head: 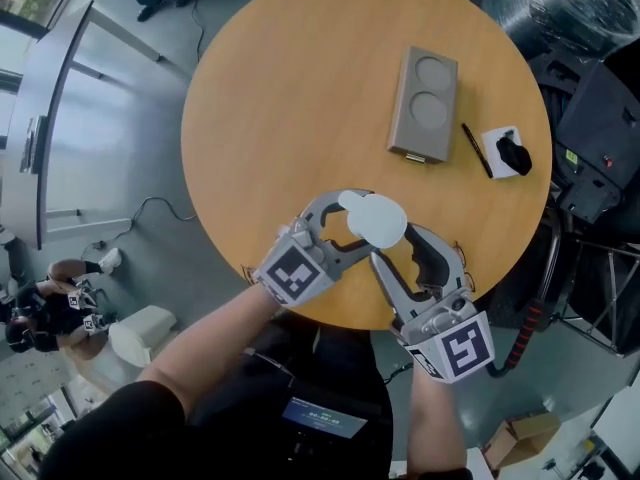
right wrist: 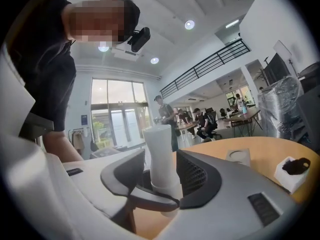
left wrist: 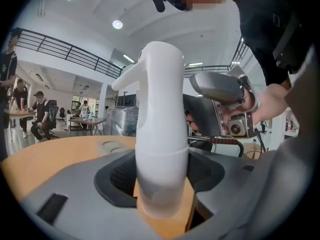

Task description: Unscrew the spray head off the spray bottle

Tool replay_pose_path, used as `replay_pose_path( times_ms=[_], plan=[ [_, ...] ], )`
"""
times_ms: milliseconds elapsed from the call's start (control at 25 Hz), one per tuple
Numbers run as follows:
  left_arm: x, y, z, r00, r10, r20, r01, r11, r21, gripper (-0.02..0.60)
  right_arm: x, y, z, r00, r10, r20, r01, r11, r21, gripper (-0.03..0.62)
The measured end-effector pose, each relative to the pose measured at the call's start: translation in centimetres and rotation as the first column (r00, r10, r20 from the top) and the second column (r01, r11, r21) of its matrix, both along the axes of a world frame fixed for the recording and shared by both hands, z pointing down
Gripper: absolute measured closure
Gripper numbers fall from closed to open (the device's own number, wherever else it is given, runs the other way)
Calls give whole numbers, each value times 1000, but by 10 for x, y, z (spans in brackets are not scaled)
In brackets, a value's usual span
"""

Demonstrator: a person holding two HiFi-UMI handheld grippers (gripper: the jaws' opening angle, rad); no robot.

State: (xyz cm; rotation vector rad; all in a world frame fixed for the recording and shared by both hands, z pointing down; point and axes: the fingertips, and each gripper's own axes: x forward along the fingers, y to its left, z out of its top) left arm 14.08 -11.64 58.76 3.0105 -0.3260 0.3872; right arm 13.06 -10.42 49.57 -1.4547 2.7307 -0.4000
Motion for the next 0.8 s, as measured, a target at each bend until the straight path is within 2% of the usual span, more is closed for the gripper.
replay_pose_path(
  times_ms=[80, 160, 360, 520, 640, 800],
  plan=[
    [-5, 3, -32, 1000, -13, -13, 13, 1000, -8, 275, -12, 0, -27, 999, -34, -12, 34, 999, -3, 305],
    [-10, 9, -62, 1000, -17, -17, 17, 1000, -7, 275, -25, 2, -53, 997, -65, -30, 65, 998, 6, 276],
    [-19, 32, -121, 999, -12, -36, 13, 999, 30, 275, -42, 9, -110, 995, -76, -62, 79, 995, 53, 276],
    [-30, 49, -151, 1000, -23, -16, 25, 997, 77, 275, -59, 14, -137, 991, -92, -96, 98, 994, 56, 276],
    [-40, 59, -167, 999, -35, -10, 35, 996, 82, 275, -73, 25, -155, 986, -122, -114, 131, 988, 76, 355],
    [-44, 67, -187, 1000, -3, -23, 5, 996, 85, 276, -79, 33, -175, 982, -161, -102, 171, 980, 101, 370]
  ],
)
